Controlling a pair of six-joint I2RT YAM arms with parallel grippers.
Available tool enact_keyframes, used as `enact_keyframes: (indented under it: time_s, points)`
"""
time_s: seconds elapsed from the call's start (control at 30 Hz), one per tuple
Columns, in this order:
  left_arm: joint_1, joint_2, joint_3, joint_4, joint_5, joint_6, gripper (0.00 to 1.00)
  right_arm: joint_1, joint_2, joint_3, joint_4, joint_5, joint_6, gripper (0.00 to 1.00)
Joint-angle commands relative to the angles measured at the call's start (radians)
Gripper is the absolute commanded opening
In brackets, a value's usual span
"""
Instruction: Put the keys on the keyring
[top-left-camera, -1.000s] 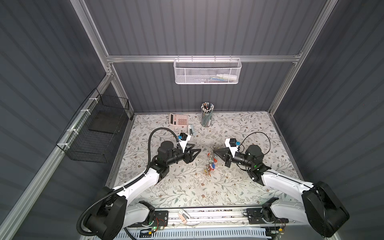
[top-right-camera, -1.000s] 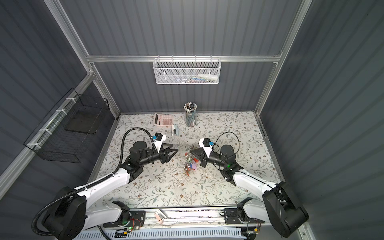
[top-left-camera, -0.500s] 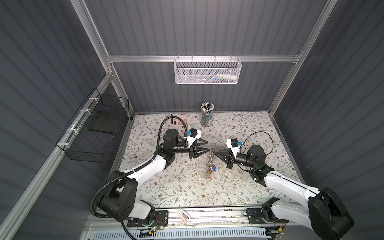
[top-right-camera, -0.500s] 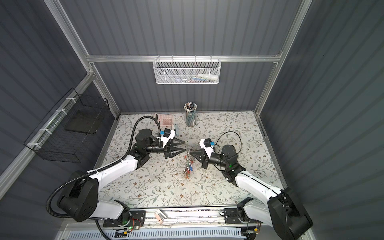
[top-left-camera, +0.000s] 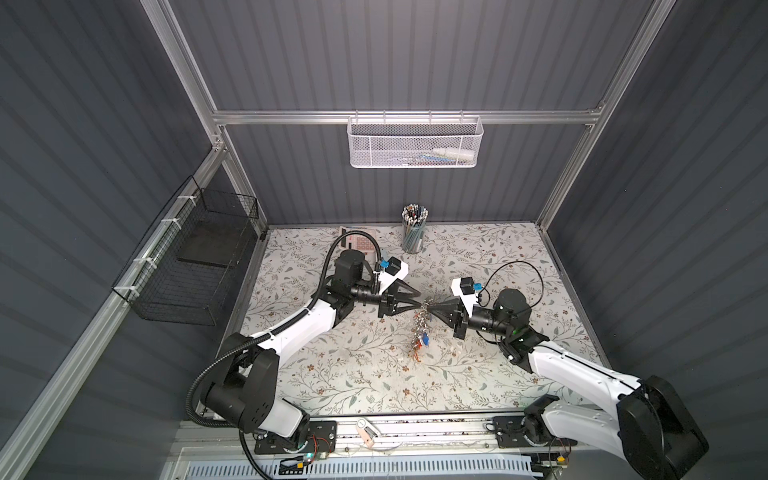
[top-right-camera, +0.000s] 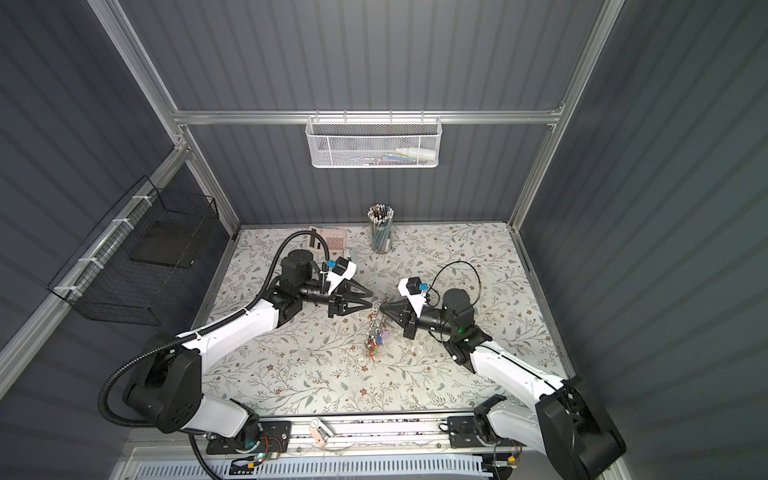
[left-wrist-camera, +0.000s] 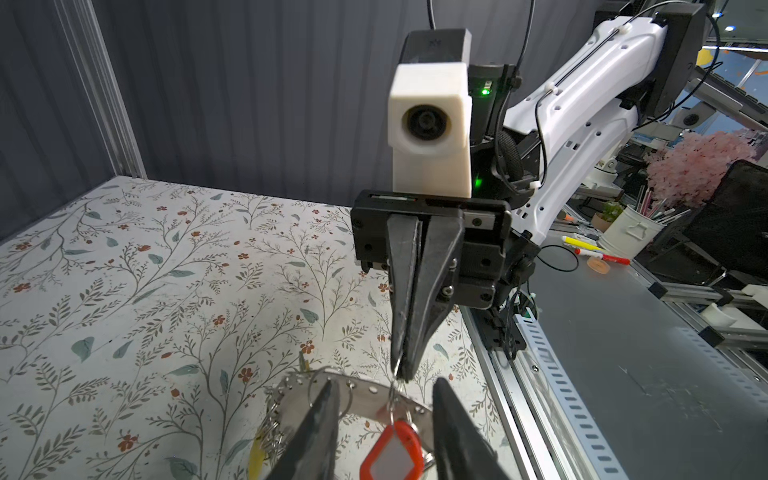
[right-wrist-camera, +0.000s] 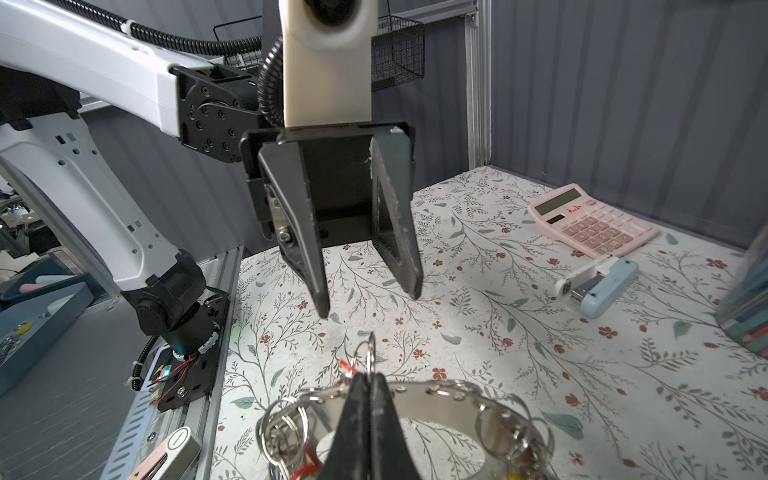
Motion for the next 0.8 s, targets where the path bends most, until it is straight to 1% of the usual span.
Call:
enact_keyframes:
  time_s: [0.0, 0.07, 0.23, 0.5, 0.77]
  points:
    - [-0.008, 0.024, 0.048, -0.109, 0.014, 0.072, 0.37, -0.003, -0.018, 0.045, 0.062, -0.025, 0.013, 0.0]
    - [-0.016, 0.032, 0.065, -0.139, 0.012, 0.092, 0.35, -0.003, -0.017, 0.045, 0.061, -0.027, 0.015, 0.0]
    - [-0.023, 0.047, 0.08, -0.152, -0.001, 0.098, 0.32, -0.002, -0.018, 0.044, 0.062, -0.027, 0.018, 0.0]
    - [-0.036, 0.059, 0.093, -0.166, -0.007, 0.107, 0.31, -0.002, -0.019, 0.043, 0.068, -0.027, 0.024, 0.0]
    - [-0.042, 0.068, 0.108, -0.189, -0.009, 0.114, 0.19, -0.002, -0.017, 0.042, 0.069, -0.025, 0.025, 0.0]
